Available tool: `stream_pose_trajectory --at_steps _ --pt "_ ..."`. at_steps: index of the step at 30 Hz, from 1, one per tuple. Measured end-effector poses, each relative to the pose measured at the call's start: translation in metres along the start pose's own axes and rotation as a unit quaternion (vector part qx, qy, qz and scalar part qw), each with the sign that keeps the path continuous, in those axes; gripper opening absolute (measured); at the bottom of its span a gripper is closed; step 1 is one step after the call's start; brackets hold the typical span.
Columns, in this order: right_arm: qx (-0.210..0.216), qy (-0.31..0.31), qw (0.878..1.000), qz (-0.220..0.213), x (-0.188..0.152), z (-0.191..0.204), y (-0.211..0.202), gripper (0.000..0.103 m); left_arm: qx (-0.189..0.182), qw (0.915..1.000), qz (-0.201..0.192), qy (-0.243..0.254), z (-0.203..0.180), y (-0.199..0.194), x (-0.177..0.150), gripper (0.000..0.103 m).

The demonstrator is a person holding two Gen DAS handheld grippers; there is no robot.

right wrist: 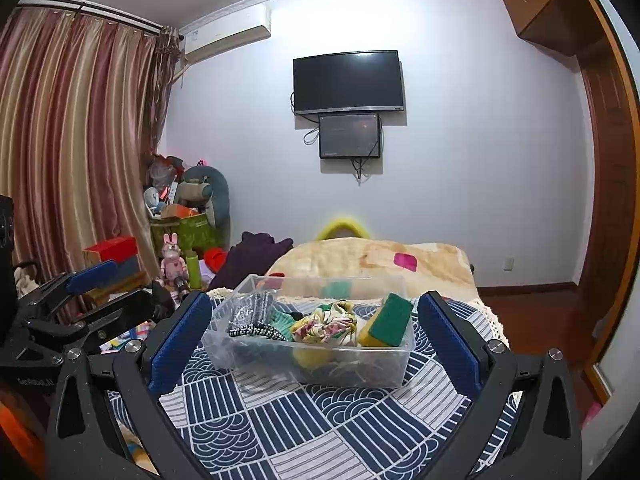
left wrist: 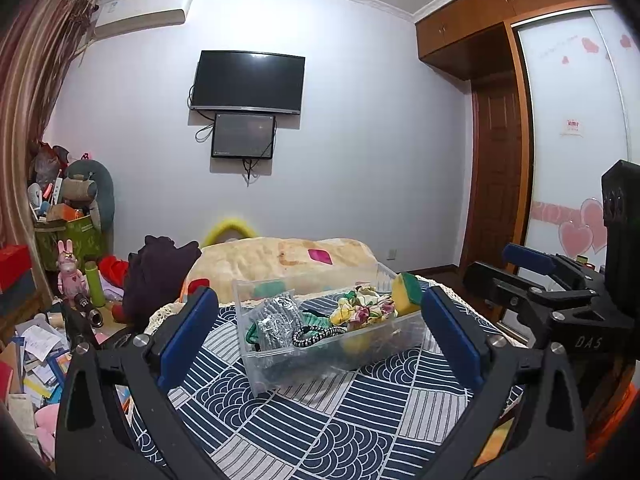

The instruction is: Organize soft objects

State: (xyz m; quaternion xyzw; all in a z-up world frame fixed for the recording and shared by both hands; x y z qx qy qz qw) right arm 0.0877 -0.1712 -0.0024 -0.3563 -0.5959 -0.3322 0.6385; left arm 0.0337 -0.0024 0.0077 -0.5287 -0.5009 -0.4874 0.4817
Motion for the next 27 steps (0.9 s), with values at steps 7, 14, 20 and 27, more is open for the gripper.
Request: stream_pose_trajectory --at_steps 7,14,20,27 --pt "0.0 0.007 1.0 0.001 0.0012 -0.001 -0.001 0.103 -0.002 1.0 0.0 -0.001 -0.0006 -0.0008 -0.0002 0.103" --pt "0.0 0.007 1.0 -0.001 0.0017 -0.0011 -0.0017 0.103 -0.001 1.0 -0.002 -0.002 -0.0005 -0.0014 0.0008 0.103" --pt "0.002 0.004 1.0 -0.001 0.0028 0.0005 -0.0021 0.103 -0.003 1.0 -0.001 -0.001 -0.0001 -0.0017 0.0015 0.103" --pt "0.001 0.008 1.0 -0.002 0.004 0.0 -0.0028 0.103 -0.005 1.0 0.001 0.001 -0.0017 -0.002 0.0001 0.103"
Point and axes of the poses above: each gripper's, at about its wrist camera, not at the fingertips, and y roughly the way its jaws point, z to its left, x to its top, the point moved 2 cm from there along y, roughly the way its jaws point, and after that the axes turned 9 degrees about -z, right-handed, at the moved point
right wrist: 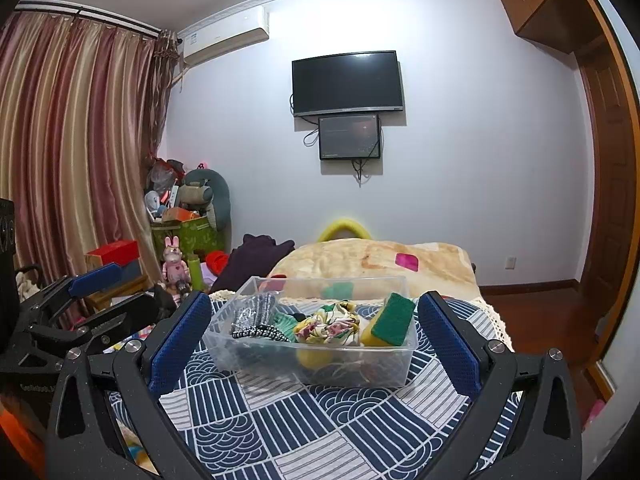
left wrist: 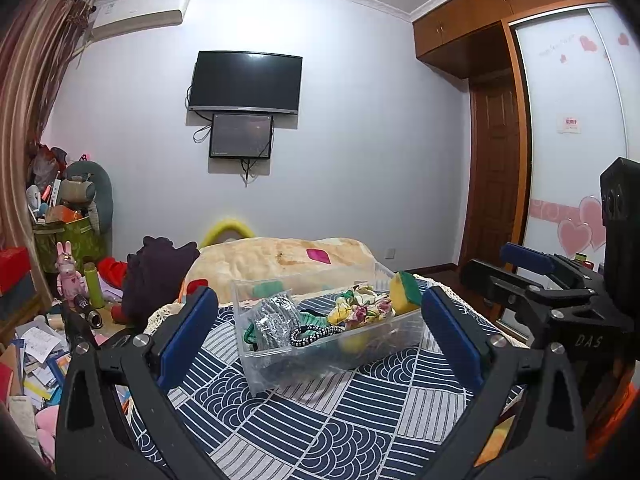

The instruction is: Organize soft objects

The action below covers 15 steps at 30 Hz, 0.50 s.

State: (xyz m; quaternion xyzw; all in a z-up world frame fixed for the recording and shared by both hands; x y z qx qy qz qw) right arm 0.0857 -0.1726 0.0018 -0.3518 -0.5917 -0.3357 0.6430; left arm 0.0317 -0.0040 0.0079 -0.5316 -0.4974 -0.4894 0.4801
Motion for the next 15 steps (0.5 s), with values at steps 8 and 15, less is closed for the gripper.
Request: stream_pose_trajectory --at_steps 8,15 --pt "-0.002 0.0 1.0 0.0 -0.0002 -0.0008 0.0004 0.103 -0.013 0.9998 0.006 -0.011 0.0019 0.0013 -0.0001 0.103" --pt "-0.003 0.0 1.0 0.001 -0.0004 -0.001 0.0006 0.103 -0.012 0.9996 0.013 -0.022 0.0069 0.0033 -0.0007 0.103"
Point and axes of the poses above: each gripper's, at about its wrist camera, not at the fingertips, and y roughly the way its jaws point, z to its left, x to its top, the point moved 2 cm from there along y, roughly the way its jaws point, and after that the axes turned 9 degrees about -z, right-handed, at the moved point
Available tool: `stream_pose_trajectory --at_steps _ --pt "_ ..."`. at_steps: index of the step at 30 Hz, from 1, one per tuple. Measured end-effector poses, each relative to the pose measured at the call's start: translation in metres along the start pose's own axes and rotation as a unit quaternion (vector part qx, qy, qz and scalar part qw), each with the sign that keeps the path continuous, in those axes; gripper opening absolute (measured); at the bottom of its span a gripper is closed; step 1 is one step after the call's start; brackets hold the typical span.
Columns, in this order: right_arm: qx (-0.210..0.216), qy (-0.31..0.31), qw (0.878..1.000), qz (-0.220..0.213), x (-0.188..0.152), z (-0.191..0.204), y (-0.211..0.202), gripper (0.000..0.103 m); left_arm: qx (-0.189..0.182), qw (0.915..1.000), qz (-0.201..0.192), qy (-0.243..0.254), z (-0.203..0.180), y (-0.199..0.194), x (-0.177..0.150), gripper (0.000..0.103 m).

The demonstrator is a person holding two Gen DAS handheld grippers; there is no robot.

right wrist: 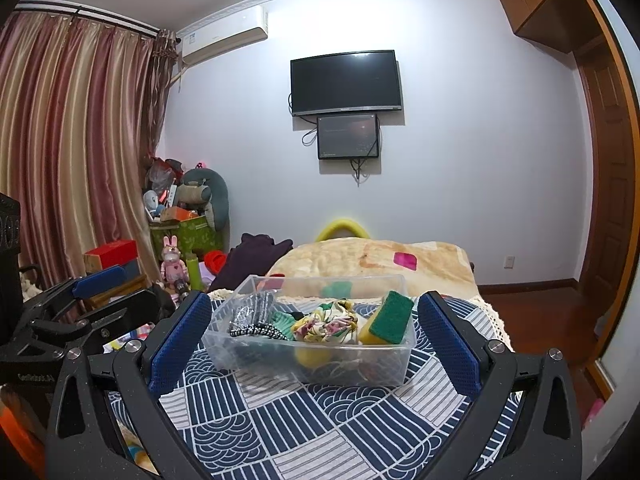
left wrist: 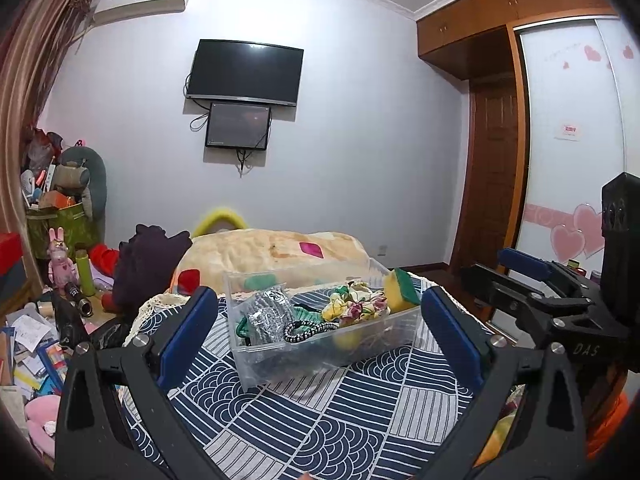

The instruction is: Organize soft objects

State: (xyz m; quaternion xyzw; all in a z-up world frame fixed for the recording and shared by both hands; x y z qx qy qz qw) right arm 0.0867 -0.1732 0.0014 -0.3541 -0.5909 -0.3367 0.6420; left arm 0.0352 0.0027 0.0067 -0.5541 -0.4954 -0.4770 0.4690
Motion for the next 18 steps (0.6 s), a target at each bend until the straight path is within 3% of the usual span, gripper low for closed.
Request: stream_pose_trajectory --at_steps 18 --pt "-0.002 0.0 1.0 0.007 -0.0025 -0.0016 0.0042 0.103 -0.005 1.0 0.001 0.002 -0.0003 -0.002 0.0002 0.103"
Point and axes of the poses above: each gripper's, at about its wrist camera, not at the fingertips, and y roughly the way its jaws point, z to its left, x to its top, the point moved 2 cm from there along y, roughly the way its jaws point, and after that the axes turned 9 degrees about -z, right-handed, at the moved point
